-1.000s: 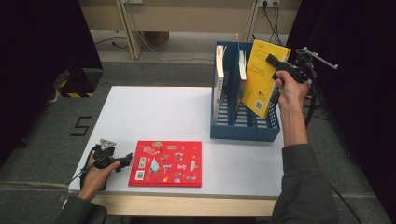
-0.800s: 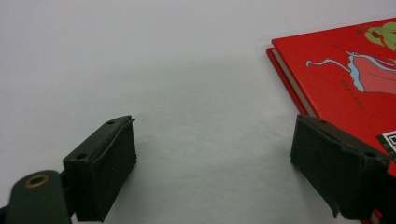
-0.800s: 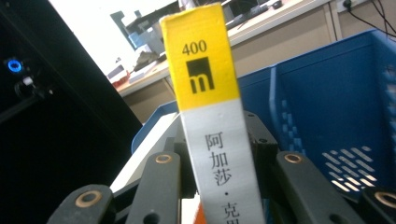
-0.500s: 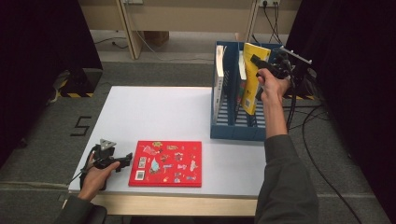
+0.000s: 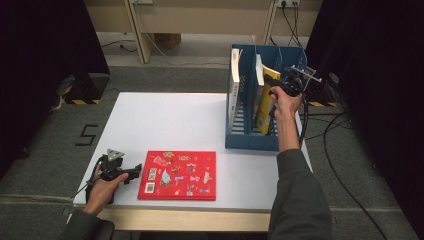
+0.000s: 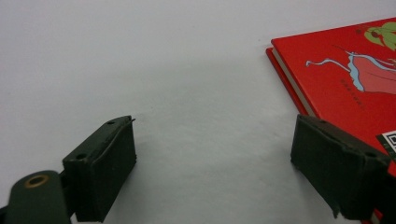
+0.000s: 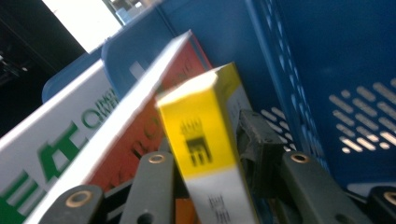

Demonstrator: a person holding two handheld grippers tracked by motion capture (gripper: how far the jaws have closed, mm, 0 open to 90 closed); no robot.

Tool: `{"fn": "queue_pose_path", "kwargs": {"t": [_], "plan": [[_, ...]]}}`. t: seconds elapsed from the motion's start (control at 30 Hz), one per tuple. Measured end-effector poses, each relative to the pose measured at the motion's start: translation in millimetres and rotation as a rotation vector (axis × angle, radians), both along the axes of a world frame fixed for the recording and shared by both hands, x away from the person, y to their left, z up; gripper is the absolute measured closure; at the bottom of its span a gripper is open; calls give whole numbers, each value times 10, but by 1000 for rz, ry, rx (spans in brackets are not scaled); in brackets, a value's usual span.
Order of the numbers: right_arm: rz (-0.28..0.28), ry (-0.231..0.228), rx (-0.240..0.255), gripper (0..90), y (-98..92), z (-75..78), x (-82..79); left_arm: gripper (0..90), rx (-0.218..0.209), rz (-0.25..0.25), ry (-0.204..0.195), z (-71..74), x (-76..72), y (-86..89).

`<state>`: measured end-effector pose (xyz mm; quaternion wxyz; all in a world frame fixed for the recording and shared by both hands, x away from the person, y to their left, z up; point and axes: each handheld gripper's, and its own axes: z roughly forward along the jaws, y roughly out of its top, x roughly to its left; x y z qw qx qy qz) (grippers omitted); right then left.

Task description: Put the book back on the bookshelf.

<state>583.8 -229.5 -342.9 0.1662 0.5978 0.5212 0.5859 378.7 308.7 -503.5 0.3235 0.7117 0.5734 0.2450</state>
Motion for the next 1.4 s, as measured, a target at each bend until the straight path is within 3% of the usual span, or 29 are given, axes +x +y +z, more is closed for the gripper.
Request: {"fn": "queue_pose_path", "kwargs": {"t": [0.07, 0.27, 0.43, 0.53, 0.63, 0.73, 0.87, 0.97, 1.1, 1.2, 1.37, 1.4], "plan": [[17, 4, -41, 671, 6, 17, -16, 129, -1, 0, 0, 0, -1, 1], [71, 17, -93, 641, -38, 44, -164, 129, 0, -1, 0, 0, -1, 0], [126, 24, -104, 620, -121, 22, -386, 129, 2, 0, 1, 1, 1, -2], [157, 40, -72, 585, -183, 10, -497, 129, 2, 0, 1, 1, 0, -1], [172, 29, -41, 567, -236, 17, -603, 129, 2, 0, 1, 1, 1, -2], [178, 8, -55, 483, -285, 39, -704, 129, 0, -1, 0, 0, -1, 0], [182, -32, -118, 396, -319, 48, -885, 128, -1, -1, -1, -2, 0, 1], [182, -45, -168, 381, -348, -3, -993, 129, -1, -1, -1, -2, -1, 1], [205, -57, -179, 377, -394, -77, -1093, 128, 0, -2, 3, 1, -1, 2], [194, -80, -234, 371, -407, -95, -1179, 128, 0, -2, 3, 2, -1, 2], [164, -86, -307, 363, -393, -162, -1265, 128, 0, -2, 3, 2, -2, 2], [172, -70, -306, 362, -391, -171, -1269, 129, -2, -3, 3, 2, -2, 3]]}}
